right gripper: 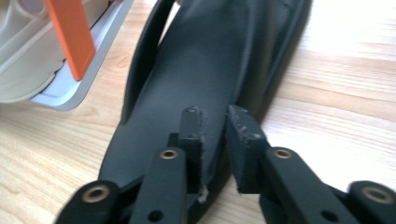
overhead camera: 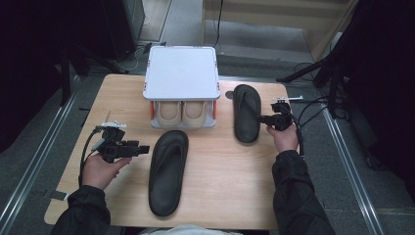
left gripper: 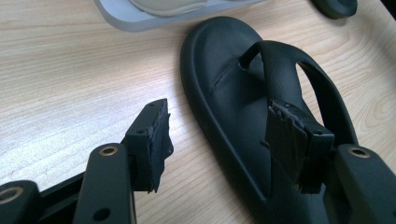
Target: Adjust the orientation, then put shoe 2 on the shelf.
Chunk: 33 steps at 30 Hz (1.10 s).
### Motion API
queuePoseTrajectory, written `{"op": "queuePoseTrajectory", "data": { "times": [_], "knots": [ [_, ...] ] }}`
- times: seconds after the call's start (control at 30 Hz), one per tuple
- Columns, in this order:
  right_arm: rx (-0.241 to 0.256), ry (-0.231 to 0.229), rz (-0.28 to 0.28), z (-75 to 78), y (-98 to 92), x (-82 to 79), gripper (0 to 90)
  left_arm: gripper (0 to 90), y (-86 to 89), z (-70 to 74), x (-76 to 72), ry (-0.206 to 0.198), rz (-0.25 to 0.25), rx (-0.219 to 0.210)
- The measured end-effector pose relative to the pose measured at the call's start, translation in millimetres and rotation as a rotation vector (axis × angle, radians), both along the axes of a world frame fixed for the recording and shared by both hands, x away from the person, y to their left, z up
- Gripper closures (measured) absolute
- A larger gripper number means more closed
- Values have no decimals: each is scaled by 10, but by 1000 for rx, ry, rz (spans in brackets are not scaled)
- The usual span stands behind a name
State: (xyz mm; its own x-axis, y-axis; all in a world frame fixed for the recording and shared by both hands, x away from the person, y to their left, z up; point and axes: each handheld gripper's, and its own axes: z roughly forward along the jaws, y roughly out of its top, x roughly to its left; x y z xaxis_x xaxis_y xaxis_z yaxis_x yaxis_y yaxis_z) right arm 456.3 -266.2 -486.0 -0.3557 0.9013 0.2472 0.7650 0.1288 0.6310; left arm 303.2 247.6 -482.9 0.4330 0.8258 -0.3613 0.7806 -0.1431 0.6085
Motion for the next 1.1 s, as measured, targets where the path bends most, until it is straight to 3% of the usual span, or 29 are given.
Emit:
{"op": "queuePoseTrajectory", "data": {
  "times": [0.23,0.33,0.53,0.8,0.87,1.0,1.1],
  "knots": [
    [-5,-21,-31,-34,-28,84,632,403,51,-15,-70,1,14,0],
    [-15,-6,-49,-46,-2,145,601,404,72,-16,-110,3,20,1],
    [-16,-3,-60,-86,41,238,598,404,123,-30,-197,6,38,8],
    [21,-1,-108,-185,19,332,610,403,189,-34,-296,5,70,7],
    [10,38,-106,-178,40,379,605,403,196,-36,-305,14,69,10],
    [-41,13,-102,-164,120,393,629,403,211,-47,-325,13,78,10],
    [-44,12,-114,-166,126,401,665,404,215,-48,-346,9,82,10]
  ]
}}
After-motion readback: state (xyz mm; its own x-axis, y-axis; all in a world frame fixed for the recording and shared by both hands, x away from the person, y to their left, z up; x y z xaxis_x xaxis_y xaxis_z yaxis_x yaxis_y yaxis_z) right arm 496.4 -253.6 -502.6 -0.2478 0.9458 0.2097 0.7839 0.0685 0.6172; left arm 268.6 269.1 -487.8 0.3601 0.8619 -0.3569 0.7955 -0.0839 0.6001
